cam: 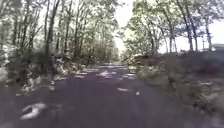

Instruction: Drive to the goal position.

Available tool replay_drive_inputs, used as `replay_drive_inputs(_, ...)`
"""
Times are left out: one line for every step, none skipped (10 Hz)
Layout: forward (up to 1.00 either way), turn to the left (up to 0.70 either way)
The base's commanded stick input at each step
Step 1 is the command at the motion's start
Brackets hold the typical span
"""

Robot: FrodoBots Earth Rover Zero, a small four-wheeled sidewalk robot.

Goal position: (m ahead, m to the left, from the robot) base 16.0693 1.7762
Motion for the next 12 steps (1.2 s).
replay_drive_inputs(0.45, -0.27)
replay_drive_inputs(0.45, -0.27)
replay_drive_inputs(0.45, -0.27)
replay_drive_inputs(0.45, -0.27)
replay_drive_inputs(0.45, -0.27)
replay_drive_inputs(0.45, -0.27)
replay_drive_inputs(0.45, -0.27)
replay_drive_inputs(0.45, -0.27)
replay_drive_inputs(0.45, -0.05)
replay_drive_inputs(0.45, 0.0)
replay_drive_inputs(0.45, 0.0)
replay_drive_inputs(0.45, 0.0)
